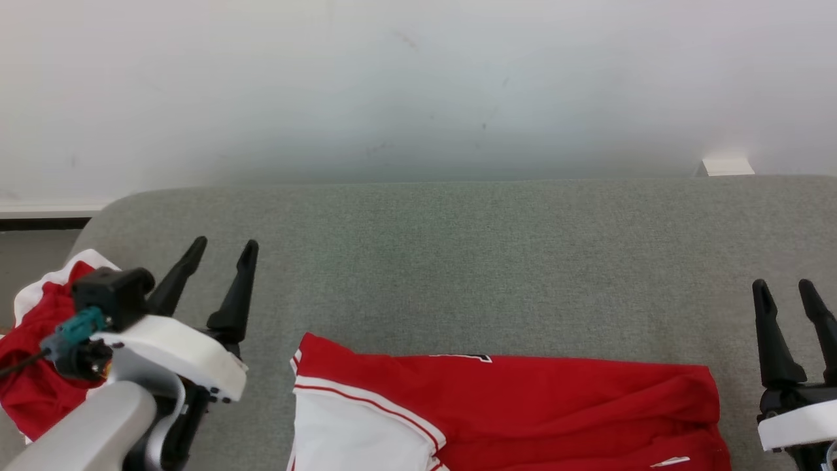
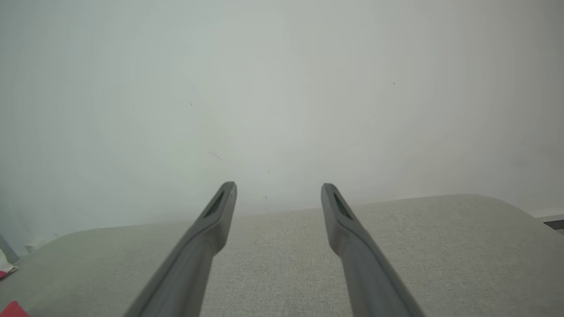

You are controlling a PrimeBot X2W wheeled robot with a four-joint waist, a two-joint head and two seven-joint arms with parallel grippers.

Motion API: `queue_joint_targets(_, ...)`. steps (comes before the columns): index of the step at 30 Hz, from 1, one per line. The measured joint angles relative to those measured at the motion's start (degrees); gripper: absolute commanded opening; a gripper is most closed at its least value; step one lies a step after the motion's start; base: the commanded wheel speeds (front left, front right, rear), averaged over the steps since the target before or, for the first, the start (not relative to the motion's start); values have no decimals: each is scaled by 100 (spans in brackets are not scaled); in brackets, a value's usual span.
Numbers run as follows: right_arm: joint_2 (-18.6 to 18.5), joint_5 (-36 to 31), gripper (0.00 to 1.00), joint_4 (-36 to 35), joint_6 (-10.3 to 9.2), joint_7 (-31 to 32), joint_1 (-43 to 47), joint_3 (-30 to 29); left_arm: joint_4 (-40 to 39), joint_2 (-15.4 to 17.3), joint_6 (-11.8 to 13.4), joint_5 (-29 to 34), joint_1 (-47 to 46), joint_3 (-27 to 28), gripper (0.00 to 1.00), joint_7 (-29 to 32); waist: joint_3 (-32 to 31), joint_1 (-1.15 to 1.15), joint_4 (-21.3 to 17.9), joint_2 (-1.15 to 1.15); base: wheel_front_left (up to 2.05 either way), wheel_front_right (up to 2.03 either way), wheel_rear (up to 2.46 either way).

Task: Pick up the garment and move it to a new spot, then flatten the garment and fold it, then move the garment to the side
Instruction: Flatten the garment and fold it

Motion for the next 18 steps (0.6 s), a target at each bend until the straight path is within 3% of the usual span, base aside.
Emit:
queue_joint_targets(3, 312, -391, 100, -315, 0, -4, 344, -322, -261, -449, 211, 561, 469, 657, 100, -10, -8, 0, 27, 0, 0, 0, 0)
queue_joint_targets(6, 475, -770, 100, -506, 0, 31, 720, -305, -334, -1001, 138, 862, 1175, 1315, 100, -10, -20, 0, 30, 0, 0, 0, 0)
queue_joint_targets(14, 603, -945, 100, -767, 0, 22, 1179, -287, -216, -2158, -428, 2421, 2358, 2750, 100, -10, -16, 0, -10, 0, 0, 0, 0)
queue_joint_targets(18, 649, -1049, 100, -669, 0, 16, 1413, -394, -133, -2724, -843, 2893, 2730, 3351, 100, -10, 37, 0, -17, 0, 0, 0, 0)
